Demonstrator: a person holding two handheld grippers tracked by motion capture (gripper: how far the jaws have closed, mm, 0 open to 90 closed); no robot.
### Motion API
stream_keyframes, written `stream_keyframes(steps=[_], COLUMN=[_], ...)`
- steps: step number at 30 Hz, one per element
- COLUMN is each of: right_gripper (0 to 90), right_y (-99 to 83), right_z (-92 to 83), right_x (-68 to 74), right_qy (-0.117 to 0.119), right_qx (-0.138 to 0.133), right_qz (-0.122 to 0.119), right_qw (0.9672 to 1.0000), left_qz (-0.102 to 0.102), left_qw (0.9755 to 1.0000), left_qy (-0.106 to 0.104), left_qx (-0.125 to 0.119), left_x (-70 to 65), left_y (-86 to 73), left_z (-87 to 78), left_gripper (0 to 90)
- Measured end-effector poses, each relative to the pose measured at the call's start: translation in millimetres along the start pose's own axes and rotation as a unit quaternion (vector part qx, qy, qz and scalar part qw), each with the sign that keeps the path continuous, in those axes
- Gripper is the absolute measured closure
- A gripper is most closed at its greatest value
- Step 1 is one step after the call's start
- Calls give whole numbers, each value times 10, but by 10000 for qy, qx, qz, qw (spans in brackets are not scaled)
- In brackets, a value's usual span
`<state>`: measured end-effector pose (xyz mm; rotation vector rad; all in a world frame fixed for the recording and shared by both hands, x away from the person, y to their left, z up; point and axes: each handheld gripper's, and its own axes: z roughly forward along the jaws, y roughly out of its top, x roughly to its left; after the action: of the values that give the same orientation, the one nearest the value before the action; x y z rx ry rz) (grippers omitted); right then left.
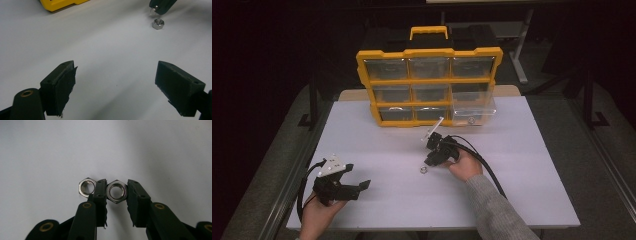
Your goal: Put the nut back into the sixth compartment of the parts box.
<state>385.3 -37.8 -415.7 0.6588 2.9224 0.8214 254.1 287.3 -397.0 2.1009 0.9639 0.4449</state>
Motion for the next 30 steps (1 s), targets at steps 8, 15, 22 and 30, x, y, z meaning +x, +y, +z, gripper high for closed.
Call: stream_keyframes(steps=[8,15,22,30], right_gripper=[691,691,691,691], right_y=[40,38,57,125], right_z=[-236,-501,-758,-1077], right_x=[-25,-69,-82,-125], right_qy=[120,204,219,189], right_qx=[-175,-408,-435,-490], right_qz=[96,256,296,230], right_qw=[9997,9986,9984,9984], left_qz=[-19,-34,-74,-61], left_qw=[10000,10000,10000,10000], left_qy=[4,19,19,31], left_qx=[-1,-7,-42,-56], left_x=[2,6,2,8], left_y=[4,2,5,6], left_z=[-1,-8,-4,-9], left_gripper=[163,162,163,163])
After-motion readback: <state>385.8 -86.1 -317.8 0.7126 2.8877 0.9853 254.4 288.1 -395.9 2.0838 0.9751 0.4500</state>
